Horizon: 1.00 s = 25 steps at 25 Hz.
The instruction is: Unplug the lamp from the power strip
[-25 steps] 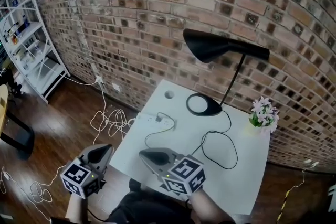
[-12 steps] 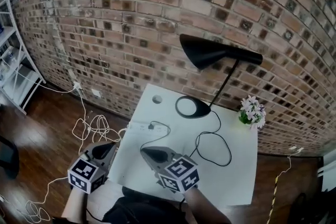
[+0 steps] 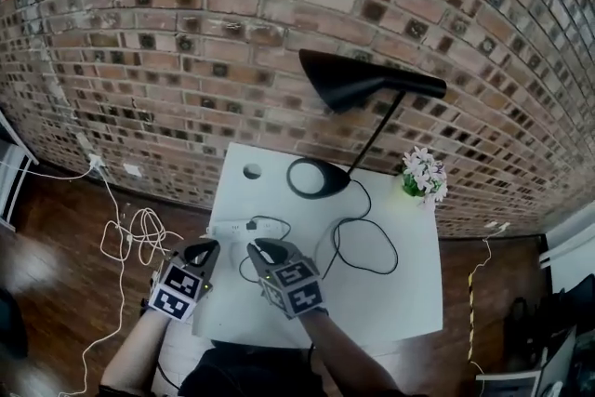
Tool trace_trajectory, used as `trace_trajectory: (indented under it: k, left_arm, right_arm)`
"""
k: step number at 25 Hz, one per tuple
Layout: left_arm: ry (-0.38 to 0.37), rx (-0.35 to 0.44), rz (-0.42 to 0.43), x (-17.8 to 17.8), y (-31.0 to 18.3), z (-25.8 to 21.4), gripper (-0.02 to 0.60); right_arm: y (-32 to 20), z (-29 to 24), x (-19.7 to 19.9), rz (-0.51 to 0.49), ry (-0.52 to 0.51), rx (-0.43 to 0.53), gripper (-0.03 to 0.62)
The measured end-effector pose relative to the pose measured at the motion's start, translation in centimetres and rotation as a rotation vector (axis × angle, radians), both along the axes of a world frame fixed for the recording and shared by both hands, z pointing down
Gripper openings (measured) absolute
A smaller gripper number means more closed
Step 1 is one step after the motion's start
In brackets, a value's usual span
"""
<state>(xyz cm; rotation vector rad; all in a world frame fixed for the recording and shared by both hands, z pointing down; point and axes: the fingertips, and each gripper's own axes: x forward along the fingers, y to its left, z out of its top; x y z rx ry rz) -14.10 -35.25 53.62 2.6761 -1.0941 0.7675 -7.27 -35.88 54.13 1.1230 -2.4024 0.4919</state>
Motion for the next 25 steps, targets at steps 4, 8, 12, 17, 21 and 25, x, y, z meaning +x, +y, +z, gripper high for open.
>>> trace_trajectory:
  k: [4, 8, 12, 17, 21, 25]
  left_arm:
    - [-0.013, -0.022, 0.039, 1.4, -1.5, 1.7, 0.0]
    - [-0.042, -0.036, 0.047, 2.1, -2.8, 3.1, 0.0]
    - [-0.086, -0.067, 0.039, 2.6, -3.7, 4.8, 0.0]
    - [-0.135, -0.123, 0.033, 3.4, -4.4, 7.0, 0.0]
    - [-0.173, -0.15, 0.052, 4.3, -4.5, 8.7, 0.0]
    - [-0.199, -0.177, 0.05, 4.7, -4.9, 9.8, 0.0]
  right_arm:
    - [-0.9, 2.4, 0.3, 0.041, 0.051, -0.058, 0.149]
    - [-2.2, 3.5, 0.5, 0.054, 0.086, -0.062, 0.163]
    - [-3.6, 5.4, 1.2, 0.071, 0.117, -0.107, 0.164]
    - [-5.4, 7.2, 1.0, 0.036, 0.134, -0.141, 0.164]
    - [-6.2, 8.3, 0.3, 0.011, 0.155, -0.155, 0.164]
    - [-6.6, 9.7, -0.3, -0.063, 0.221, -0.162, 0.109]
